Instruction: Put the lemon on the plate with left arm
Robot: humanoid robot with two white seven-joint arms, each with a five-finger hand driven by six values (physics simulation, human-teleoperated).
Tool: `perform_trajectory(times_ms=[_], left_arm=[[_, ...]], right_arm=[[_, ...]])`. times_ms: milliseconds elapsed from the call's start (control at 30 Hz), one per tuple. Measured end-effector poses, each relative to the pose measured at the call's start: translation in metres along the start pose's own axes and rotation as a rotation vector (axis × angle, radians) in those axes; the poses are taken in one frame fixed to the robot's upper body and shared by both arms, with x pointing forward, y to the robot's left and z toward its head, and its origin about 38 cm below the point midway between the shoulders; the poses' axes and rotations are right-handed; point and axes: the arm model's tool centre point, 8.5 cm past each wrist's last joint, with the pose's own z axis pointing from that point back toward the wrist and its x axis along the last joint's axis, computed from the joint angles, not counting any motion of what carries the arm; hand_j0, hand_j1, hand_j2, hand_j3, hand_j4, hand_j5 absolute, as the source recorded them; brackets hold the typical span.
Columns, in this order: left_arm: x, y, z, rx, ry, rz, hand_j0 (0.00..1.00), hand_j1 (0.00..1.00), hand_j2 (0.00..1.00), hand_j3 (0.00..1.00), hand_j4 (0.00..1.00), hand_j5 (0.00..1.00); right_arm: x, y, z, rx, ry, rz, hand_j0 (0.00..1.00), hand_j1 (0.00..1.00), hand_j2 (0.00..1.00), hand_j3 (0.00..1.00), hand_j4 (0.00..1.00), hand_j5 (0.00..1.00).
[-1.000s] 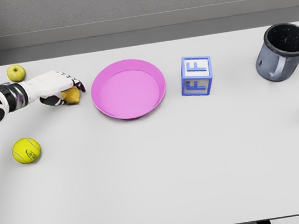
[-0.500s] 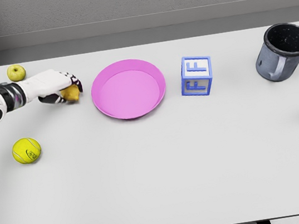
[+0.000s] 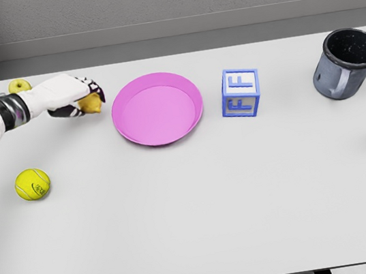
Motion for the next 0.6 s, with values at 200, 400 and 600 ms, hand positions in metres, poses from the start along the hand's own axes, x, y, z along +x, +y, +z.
perform_trajectory(times_ms=[200, 400, 600], left_arm=[[0.008, 0.011, -0.001, 0.028, -0.025, -0.016, 0.54, 0.54, 0.54, 0.54, 0.54, 0.54], [0.013, 0.022, 0.000, 0.057, -0.046, -0.023, 0.54, 0.54, 0.54, 0.54, 0.54, 0.54], [0.032, 0.036, -0.003, 0.099, -0.100, -0.052, 0.54, 0.54, 0.54, 0.54, 0.54, 0.54]], right_arm=[[0.000, 0.000, 0.000, 0.000, 0.000, 0.000, 1.00, 1.00, 1.00, 1.00, 1.00, 1.00], [0.000, 0.000, 0.000, 0.000, 0.000, 0.000, 1.00, 1.00, 1.00, 1.00, 1.00, 1.00], [0.000, 0.000, 0.000, 0.000, 0.000, 0.000, 1.00, 1.00, 1.00, 1.00, 1.00, 1.00]])
